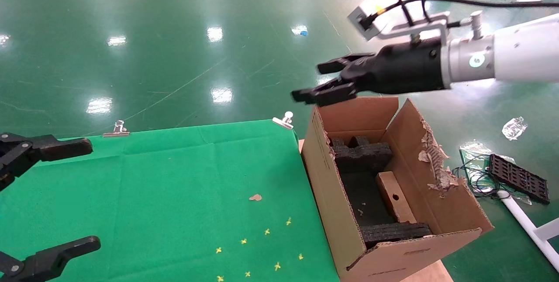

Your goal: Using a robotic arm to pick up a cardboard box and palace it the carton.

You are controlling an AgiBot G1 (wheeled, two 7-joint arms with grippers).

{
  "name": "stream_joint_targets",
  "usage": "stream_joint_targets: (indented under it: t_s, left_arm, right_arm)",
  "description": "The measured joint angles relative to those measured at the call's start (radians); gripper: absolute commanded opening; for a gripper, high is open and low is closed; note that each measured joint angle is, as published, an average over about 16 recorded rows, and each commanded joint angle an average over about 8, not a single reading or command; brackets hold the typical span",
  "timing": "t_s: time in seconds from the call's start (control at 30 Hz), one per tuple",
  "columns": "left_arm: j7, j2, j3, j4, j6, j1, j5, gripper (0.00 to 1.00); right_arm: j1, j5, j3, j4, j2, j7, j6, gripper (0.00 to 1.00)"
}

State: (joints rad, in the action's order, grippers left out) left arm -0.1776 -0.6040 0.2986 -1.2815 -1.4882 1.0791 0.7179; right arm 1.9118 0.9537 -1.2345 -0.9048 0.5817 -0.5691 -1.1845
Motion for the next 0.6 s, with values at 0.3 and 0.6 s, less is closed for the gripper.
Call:
stream_joint_targets:
  t_s: [0.3, 0.6]
  left_arm:
    - [0.000, 0.000, 0.000, 0.000, 0.000, 0.000, 0.000, 1.00]
    - [0.000, 0.000, 0.001, 0.000, 0.000, 0.000, -0.001, 1.00]
  right_arm:
    - [-0.204, -0.054, 0.233, -0.093, 0.007, 0.093, -0.076, 1.00]
    - [-0.408, -0.109, 0.466, -0.185, 0.014, 0.186, -0.152, 1.00]
